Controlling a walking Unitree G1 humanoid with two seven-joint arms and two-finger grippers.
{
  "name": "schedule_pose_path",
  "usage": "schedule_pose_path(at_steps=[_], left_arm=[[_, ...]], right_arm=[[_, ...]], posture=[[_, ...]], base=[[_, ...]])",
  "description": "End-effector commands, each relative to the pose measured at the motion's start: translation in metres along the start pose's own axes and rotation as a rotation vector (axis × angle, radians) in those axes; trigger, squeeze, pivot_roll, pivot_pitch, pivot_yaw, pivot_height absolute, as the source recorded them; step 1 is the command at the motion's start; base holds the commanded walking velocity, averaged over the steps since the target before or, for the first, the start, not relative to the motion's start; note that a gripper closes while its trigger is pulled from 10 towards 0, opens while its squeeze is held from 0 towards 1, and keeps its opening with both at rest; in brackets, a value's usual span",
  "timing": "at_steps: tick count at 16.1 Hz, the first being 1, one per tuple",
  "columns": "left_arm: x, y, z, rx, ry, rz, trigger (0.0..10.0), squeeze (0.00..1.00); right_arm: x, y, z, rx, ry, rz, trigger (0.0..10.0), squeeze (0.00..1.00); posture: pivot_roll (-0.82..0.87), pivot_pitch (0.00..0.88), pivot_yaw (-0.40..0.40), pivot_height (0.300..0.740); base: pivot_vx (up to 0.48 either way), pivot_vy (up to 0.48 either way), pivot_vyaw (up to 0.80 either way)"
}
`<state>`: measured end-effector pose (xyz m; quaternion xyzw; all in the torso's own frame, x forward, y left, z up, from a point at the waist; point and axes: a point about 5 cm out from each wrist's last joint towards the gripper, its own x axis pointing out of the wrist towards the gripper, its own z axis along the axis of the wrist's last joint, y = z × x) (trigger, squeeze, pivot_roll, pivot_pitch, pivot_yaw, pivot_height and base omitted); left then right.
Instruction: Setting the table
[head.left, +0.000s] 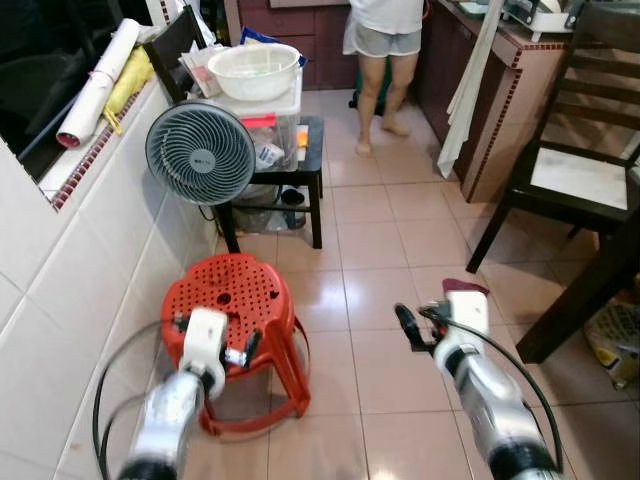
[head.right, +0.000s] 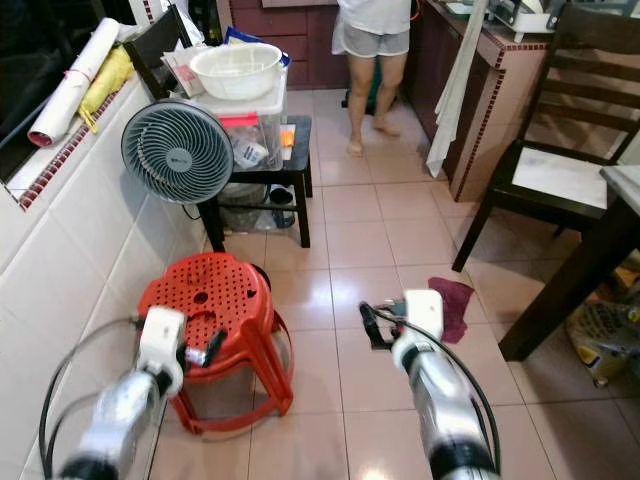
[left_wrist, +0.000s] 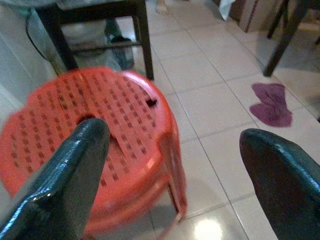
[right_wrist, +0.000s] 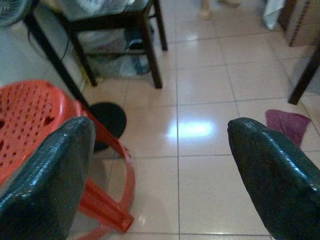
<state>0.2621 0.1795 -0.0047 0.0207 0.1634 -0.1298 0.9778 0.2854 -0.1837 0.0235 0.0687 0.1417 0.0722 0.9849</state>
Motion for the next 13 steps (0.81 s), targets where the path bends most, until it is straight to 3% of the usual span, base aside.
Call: schedule_pose_path(at_steps=[1, 3, 8, 10, 13], left_arm=[[-0.009, 0.007, -0.006, -0.034, -0.008, 0.043, 10.0, 0.00], [-0.029, 0.003, -0.013, -0.088, -0.051, 0.031, 10.0, 0.00], [-0.049, 0.006, -0.010, -0.015, -0.090, 0.023, 10.0, 0.00], [-0.056, 0.006, 0.008, -0.019, -0.170, 0.057, 10.0, 0.00], [-0.048, -0.001, 0.041, -0.025, -0.289, 0.073, 10.0, 0.00]], right_arm=[[-0.011, -0.003, -0.002, 0.009, -0.024, -0.015, 10.0, 0.00], [-0.032, 0.001, -0.006, 0.003, -0.045, 0.002, 10.0, 0.00], [-0.056, 0.003, 0.006, 0.017, -0.062, 0.050, 10.0, 0.00], [-0.066, 0.008, 0.028, 0.030, -0.100, 0.070, 10.0, 0.00], [-0.066, 0.015, 0.049, -0.019, -0.154, 0.077, 10.0, 0.00]], posture=[[-0.18, 0.000, 0.041, 0.740], [-0.18, 0.000, 0.033, 0.740], [-0.18, 0.015, 0.025, 0.740], [-0.18, 0.027, 0.022, 0.740], [-0.18, 0.027, 0.022, 0.740]], base=[[0.000, 0.000, 0.00], [0.000, 0.000, 0.00], [0.000, 0.000, 0.00], [0.000, 0.000, 0.00], [0.000, 0.000, 0.00]])
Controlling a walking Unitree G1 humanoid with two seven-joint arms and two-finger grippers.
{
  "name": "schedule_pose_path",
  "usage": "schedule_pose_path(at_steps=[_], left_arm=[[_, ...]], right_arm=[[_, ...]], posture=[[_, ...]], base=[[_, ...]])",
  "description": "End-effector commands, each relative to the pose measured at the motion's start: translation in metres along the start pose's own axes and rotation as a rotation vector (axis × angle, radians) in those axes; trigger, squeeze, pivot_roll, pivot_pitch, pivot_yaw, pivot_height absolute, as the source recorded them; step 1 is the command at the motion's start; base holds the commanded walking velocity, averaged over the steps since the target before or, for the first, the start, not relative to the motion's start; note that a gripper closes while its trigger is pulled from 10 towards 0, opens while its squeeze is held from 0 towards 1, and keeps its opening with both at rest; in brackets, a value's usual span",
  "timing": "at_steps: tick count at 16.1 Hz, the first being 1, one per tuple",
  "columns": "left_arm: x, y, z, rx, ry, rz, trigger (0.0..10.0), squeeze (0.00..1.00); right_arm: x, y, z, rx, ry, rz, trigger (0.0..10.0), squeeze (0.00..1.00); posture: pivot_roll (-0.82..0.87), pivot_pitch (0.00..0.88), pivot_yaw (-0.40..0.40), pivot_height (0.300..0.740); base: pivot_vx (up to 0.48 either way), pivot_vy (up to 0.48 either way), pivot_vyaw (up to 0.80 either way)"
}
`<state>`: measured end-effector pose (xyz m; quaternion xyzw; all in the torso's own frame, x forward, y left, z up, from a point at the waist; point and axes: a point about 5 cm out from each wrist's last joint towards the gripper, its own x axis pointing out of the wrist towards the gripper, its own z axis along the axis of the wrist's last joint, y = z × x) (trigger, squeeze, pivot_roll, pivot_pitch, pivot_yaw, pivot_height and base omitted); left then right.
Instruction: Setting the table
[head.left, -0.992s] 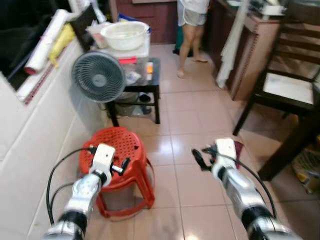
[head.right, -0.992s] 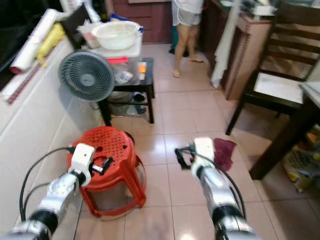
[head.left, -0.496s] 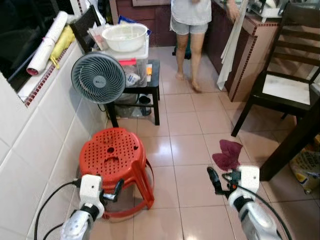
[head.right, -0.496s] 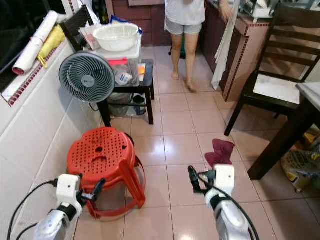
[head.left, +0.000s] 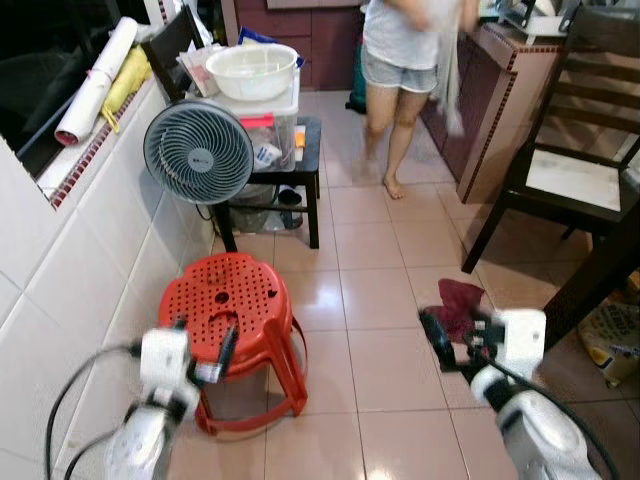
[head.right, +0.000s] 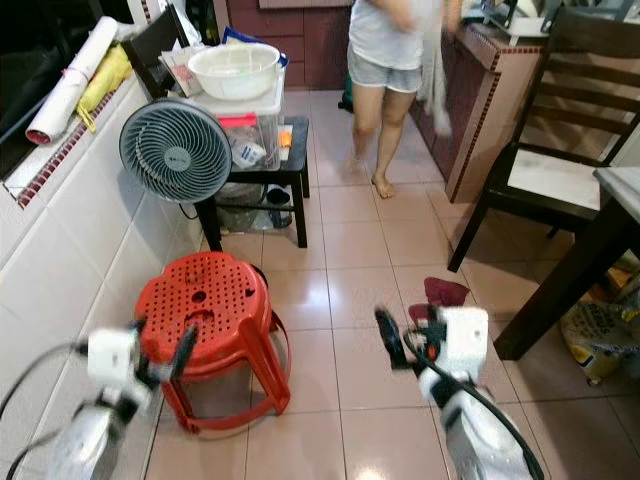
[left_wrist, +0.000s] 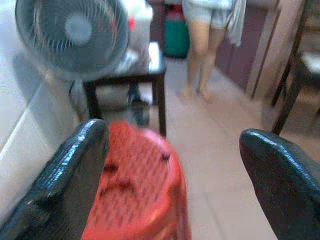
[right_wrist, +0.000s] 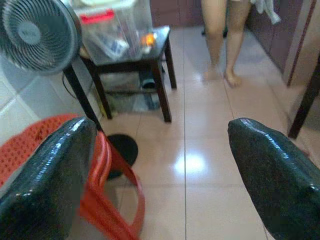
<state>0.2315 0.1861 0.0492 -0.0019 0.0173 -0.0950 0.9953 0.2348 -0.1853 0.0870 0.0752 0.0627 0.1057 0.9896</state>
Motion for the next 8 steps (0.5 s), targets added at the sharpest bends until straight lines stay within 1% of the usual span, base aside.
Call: schedule_pose_path(at_steps=[1, 2, 4, 5, 6, 8], left_arm=[[0.001, -0.001, 0.003, -0.003, -0.004, 0.000, 10.0, 0.00], [0.000, 0.001, 0.006, 0.014, -0.019, 0.017, 10.0, 0.00], [0.001, 0.007, 0.010, -0.005, -0.025, 0.052, 10.0, 0.00], [0.001, 0.008, 0.012, -0.012, -0.026, 0.061, 10.0, 0.00], [0.001, 0.007, 0.011, -0.012, -0.019, 0.062, 10.0, 0.00], [-0.004, 0.008, -0.001, -0.008, 0.031, 0.075, 10.0, 0.00]], right_arm=[[0.001, 0.001, 0.004, -0.026, -0.003, 0.002, 10.0, 0.00], [0.001, 0.003, 0.005, -0.049, 0.009, -0.001, 10.0, 0.00], [0.002, 0.003, 0.008, -0.098, 0.005, -0.033, 10.0, 0.00], [0.002, 0.004, 0.008, -0.086, 0.004, -0.043, 10.0, 0.00], [0.002, 0.004, 0.007, -0.069, 0.005, -0.035, 10.0, 0.00], [0.002, 0.004, 0.002, -0.120, 0.019, -0.053, 10.0, 0.00]], posture=[[-0.18, 0.027, 0.022, 0.740], [-0.18, 0.019, 0.017, 0.740], [-0.18, 0.015, 0.018, 0.740], [-0.18, 0.016, 0.020, 0.740], [-0.18, 0.016, 0.020, 0.740], [-0.19, 0.015, 0.022, 0.740]], base=[[0.000, 0.000, 0.00], [0.000, 0.000, 0.00], [0.000, 0.000, 0.00], [0.000, 0.000, 0.00], [0.000, 0.000, 0.00], [0.000, 0.000, 0.00]])
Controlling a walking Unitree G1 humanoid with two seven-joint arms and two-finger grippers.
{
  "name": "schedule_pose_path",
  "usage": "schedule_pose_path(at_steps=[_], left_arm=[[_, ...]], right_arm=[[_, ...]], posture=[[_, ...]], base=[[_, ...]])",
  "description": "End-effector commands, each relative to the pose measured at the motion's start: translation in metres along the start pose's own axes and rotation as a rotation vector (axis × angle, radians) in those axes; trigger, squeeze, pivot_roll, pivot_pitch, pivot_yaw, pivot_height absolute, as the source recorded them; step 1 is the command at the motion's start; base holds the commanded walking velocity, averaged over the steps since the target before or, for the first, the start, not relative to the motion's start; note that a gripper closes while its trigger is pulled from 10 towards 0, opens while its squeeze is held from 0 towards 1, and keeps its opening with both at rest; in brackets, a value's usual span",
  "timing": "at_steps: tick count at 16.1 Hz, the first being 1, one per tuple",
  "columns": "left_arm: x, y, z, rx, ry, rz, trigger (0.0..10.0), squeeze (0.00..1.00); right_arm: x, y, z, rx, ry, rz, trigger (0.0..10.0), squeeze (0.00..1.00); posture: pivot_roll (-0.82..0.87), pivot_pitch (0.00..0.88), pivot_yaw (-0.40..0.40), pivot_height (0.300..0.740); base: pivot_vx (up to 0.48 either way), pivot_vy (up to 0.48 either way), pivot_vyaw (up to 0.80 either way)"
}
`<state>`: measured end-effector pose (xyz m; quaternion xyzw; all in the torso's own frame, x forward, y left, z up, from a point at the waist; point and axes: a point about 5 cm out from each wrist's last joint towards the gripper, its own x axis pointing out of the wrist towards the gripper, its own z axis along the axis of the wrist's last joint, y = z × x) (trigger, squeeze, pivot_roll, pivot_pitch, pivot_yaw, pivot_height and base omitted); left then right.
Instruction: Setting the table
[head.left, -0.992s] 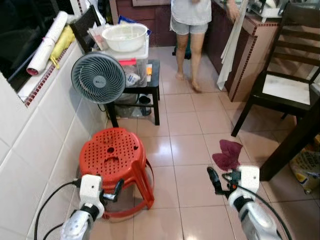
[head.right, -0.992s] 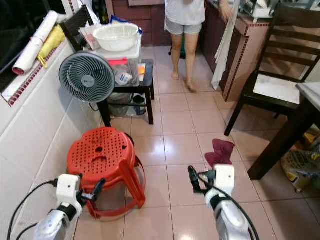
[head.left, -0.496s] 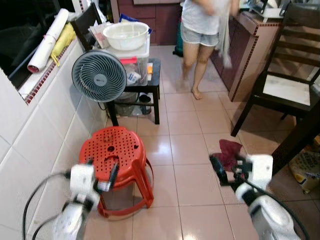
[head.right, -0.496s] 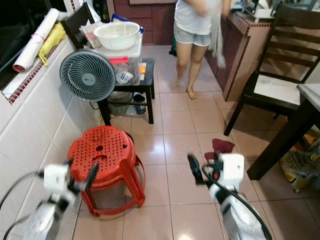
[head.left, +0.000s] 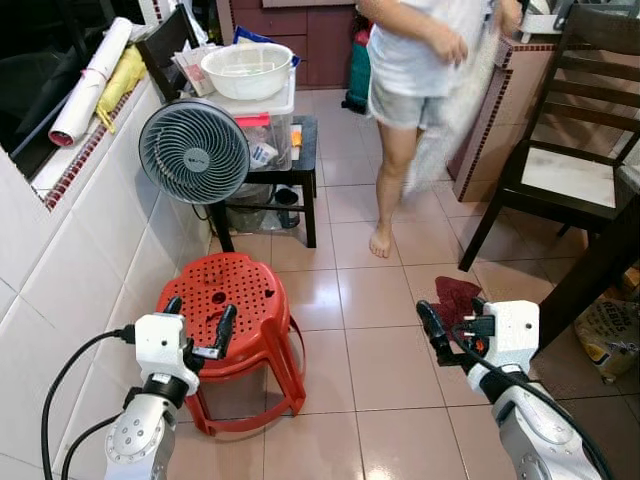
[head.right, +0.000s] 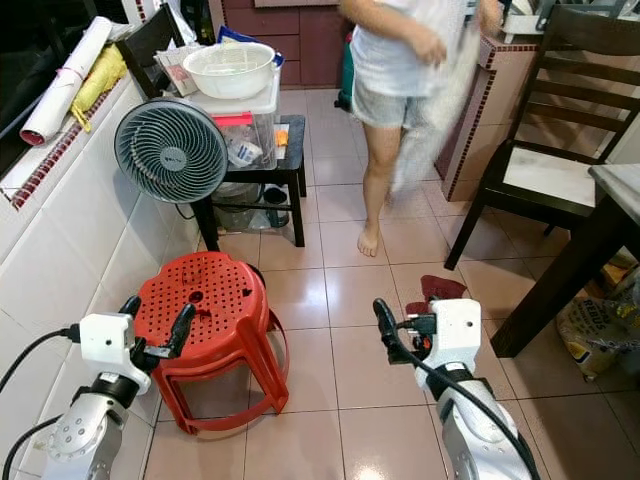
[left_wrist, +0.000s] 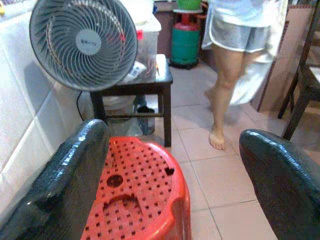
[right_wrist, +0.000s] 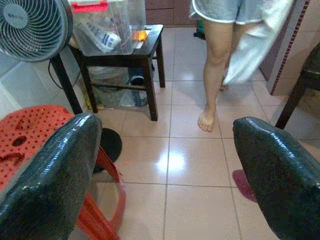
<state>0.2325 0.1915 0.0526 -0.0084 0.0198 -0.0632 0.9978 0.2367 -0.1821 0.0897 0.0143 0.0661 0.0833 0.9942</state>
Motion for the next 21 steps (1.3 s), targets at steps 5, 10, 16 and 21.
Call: schedule_pose_path(at_steps=[5, 10, 16, 21], left_arm=[[-0.017, 0.009, -0.025, -0.009, 0.148, 0.073, 10.0, 0.00], [-0.015, 0.009, -0.028, 0.007, 0.155, 0.090, 10.0, 0.00], [-0.010, 0.012, -0.035, 0.007, 0.176, 0.106, 10.0, 0.00], [-0.008, 0.011, -0.038, 0.012, 0.178, 0.113, 10.0, 0.00]], right_arm=[[-0.005, -0.001, -0.016, -0.015, 0.062, -0.025, 10.0, 0.00], [-0.002, 0.003, -0.016, -0.014, 0.054, 0.004, 10.0, 0.00], [0.002, 0.008, -0.022, -0.010, 0.072, 0.040, 10.0, 0.00], [0.005, 0.008, -0.023, -0.011, 0.079, 0.049, 10.0, 0.00]], posture=[[-0.19, 0.024, 0.024, 0.740], [-0.19, 0.023, 0.025, 0.740], [-0.19, 0.017, 0.023, 0.740], [-0.20, 0.015, 0.018, 0.740]], base=[[0.000, 0.000, 0.00], [0.000, 0.000, 0.00], [0.000, 0.000, 0.00], [0.000, 0.000, 0.00]])
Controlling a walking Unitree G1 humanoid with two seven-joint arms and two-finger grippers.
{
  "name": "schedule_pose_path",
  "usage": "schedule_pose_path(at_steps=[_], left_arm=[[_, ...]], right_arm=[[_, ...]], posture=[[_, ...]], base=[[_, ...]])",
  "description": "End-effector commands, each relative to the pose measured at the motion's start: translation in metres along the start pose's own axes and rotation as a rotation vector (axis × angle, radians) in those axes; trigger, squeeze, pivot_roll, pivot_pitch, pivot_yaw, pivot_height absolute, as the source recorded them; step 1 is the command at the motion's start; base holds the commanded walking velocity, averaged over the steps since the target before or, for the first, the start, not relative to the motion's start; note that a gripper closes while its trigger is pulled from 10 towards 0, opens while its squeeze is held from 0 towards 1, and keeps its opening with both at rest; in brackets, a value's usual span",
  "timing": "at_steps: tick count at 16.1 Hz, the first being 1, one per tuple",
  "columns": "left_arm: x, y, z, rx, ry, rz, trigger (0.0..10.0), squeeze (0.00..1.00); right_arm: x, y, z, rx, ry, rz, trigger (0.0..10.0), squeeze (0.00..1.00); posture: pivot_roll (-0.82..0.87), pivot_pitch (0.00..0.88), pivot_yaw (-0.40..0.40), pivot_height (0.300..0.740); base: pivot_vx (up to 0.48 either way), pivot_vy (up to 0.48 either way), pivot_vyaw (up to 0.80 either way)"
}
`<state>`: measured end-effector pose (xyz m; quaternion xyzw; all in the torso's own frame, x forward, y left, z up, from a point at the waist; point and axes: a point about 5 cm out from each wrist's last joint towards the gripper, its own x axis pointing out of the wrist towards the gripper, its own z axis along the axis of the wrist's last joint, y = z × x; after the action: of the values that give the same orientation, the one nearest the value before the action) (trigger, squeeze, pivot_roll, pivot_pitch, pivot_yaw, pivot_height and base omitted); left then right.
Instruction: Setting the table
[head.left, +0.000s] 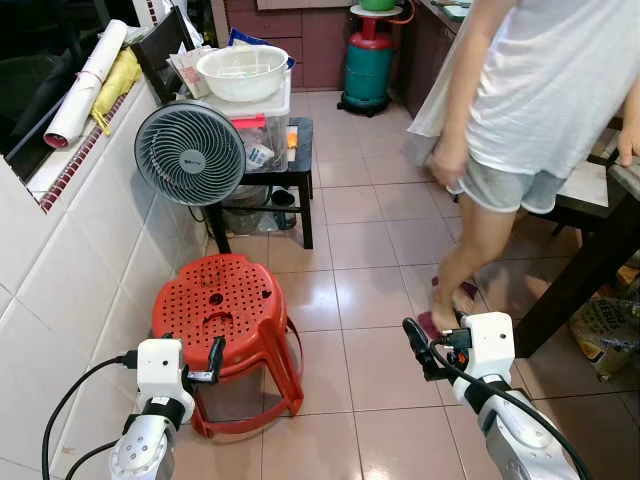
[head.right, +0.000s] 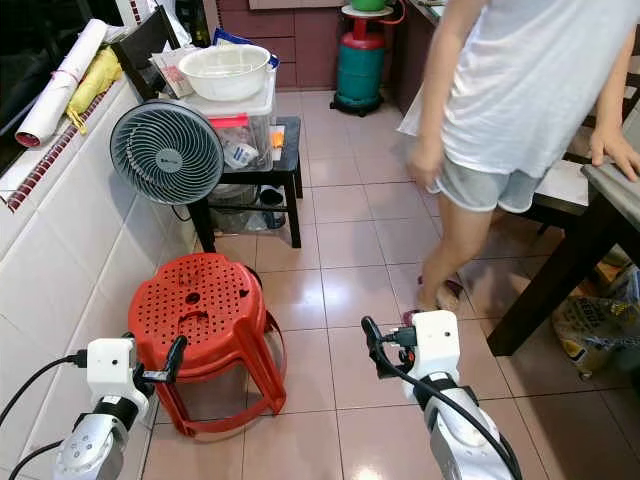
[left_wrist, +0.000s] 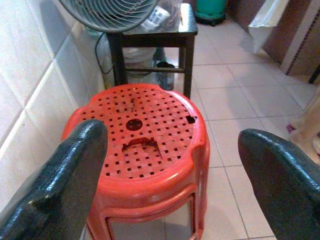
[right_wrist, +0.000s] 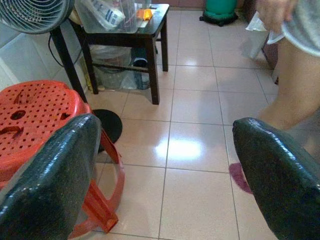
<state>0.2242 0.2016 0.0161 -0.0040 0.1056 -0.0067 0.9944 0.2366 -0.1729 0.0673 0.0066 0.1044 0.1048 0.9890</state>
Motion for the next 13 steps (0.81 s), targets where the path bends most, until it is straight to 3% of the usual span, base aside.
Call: schedule_pose_path(at_steps=[1, 5, 9, 10, 13], left_arm=[[0.000, 0.001, -0.001, 0.012, 0.010, 0.004, 10.0, 0.00], [0.001, 0.005, -0.018, 0.020, 0.095, 0.015, 10.0, 0.00], [0.003, 0.007, -0.049, 0.017, 0.264, 0.018, 10.0, 0.00], [0.004, 0.004, -0.059, -0.005, 0.348, 0.005, 10.0, 0.00], [0.003, 0.000, -0.074, -0.009, 0.470, -0.005, 10.0, 0.00]], right_arm=[[0.001, 0.000, -0.002, 0.000, 0.002, 0.008, 10.0, 0.00], [0.005, 0.001, -0.014, -0.012, 0.039, 0.017, 10.0, 0.00], [0.017, 0.005, -0.050, -0.011, 0.157, 0.029, 10.0, 0.00], [0.021, 0.005, -0.067, 0.000, 0.222, 0.023, 10.0, 0.00], [0.023, 0.004, -0.092, 0.010, 0.341, -0.006, 10.0, 0.00]], posture=[[-0.20, 0.014, 0.018, 0.740], [-0.20, 0.014, 0.019, 0.740], [-0.19, 0.000, 0.018, 0.740], [-0.19, 0.000, 0.018, 0.740], [-0.18, 0.000, 0.021, 0.740]], base=[[0.000, 0.000, 0.00], [0.000, 0.000, 0.00], [0.000, 0.000, 0.00], [0.000, 0.000, 0.00], [0.000, 0.000, 0.00]])
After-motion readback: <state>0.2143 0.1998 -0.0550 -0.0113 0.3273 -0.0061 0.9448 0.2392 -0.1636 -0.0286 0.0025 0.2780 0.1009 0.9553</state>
